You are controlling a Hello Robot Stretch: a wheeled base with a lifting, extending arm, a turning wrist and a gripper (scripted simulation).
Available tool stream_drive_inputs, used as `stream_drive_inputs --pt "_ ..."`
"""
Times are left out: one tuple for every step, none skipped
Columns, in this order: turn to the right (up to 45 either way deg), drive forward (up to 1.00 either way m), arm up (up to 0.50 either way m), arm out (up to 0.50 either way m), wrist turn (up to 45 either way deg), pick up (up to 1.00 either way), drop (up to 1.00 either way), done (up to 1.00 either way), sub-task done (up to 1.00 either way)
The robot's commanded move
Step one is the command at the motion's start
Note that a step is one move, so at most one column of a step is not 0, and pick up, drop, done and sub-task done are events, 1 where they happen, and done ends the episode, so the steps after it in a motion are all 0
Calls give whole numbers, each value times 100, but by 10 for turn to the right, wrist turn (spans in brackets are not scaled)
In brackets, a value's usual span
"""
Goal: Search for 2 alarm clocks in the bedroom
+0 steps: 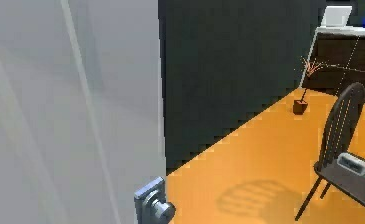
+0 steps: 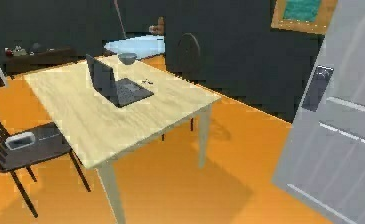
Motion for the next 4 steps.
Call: stream_drive_inputs --pt "330 0 0 0 0 0 0 0 0" --pt "0 35 0 0 0 0 0 0 0" --pt "0 30 0 0 0 0 0 0 0" --pt "210 0 0 0 0 0 0 0 0"
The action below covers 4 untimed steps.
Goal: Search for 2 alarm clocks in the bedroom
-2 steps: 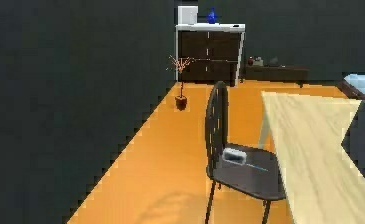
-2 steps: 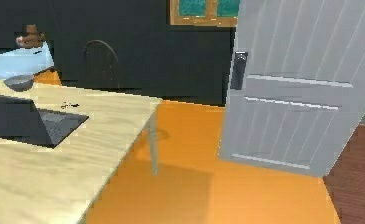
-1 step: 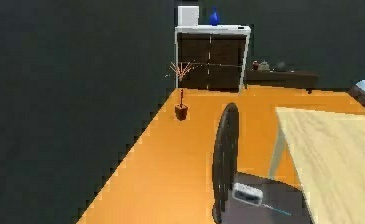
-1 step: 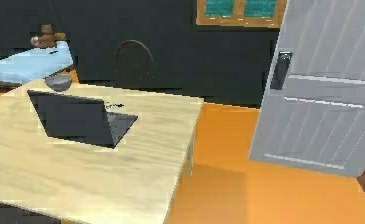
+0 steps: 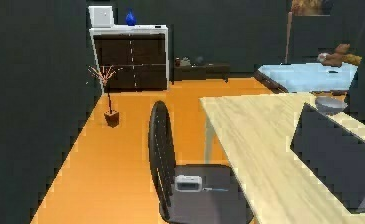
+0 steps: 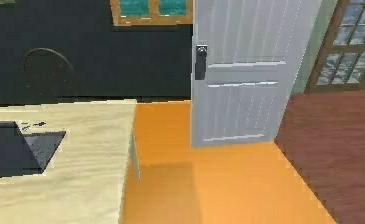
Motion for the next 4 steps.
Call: stream_drive_inputs --pt "0 0 0 0 0 0 0 0 100" --pt "-330 0 0 0 0 0 0 0 0" --pt "0 10 0 0 0 0 0 0 0" --pt "-210 0 0 0 0 0 0 0 0"
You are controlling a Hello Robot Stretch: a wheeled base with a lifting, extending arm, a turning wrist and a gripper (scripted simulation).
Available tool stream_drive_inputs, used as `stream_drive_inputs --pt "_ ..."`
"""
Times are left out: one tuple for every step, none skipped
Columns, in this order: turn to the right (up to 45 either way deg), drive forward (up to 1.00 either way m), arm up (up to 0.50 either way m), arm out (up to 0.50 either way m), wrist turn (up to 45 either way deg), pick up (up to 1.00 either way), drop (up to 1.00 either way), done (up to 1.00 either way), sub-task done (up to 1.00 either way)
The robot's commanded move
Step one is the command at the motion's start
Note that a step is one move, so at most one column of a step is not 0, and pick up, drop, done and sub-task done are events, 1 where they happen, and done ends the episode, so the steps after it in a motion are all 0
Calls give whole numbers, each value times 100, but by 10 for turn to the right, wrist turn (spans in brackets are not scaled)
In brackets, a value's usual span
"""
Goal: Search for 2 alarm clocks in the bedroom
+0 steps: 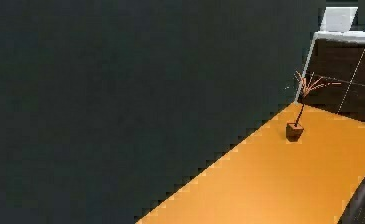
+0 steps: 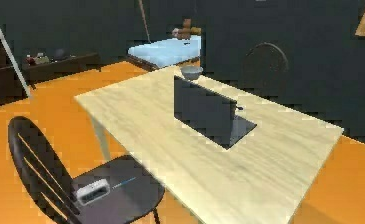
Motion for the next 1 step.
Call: stream_drive_inputs --pt "0 50 0 0 0 0 0 0 0"
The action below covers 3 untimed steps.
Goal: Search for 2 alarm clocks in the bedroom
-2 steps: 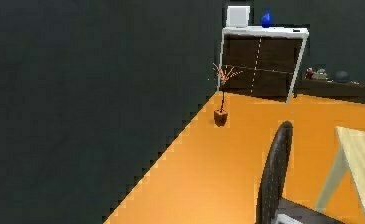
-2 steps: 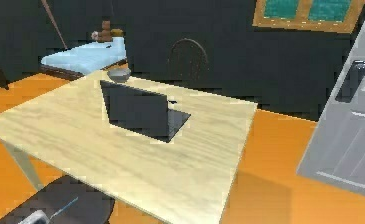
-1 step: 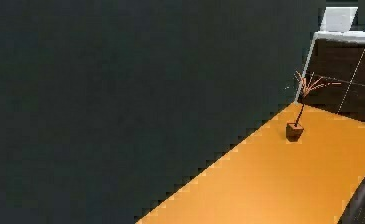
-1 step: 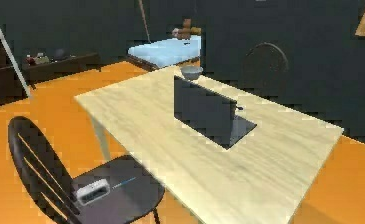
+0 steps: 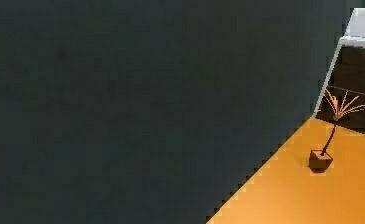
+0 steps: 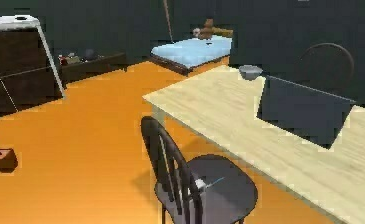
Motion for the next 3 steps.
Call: stream_drive_inputs --pt "420 0 0 0 0 0 0 0 0" --pt "0 75 0 0 0 0 0 0 0" --pt "330 0 0 0 0 0 0 0 0"
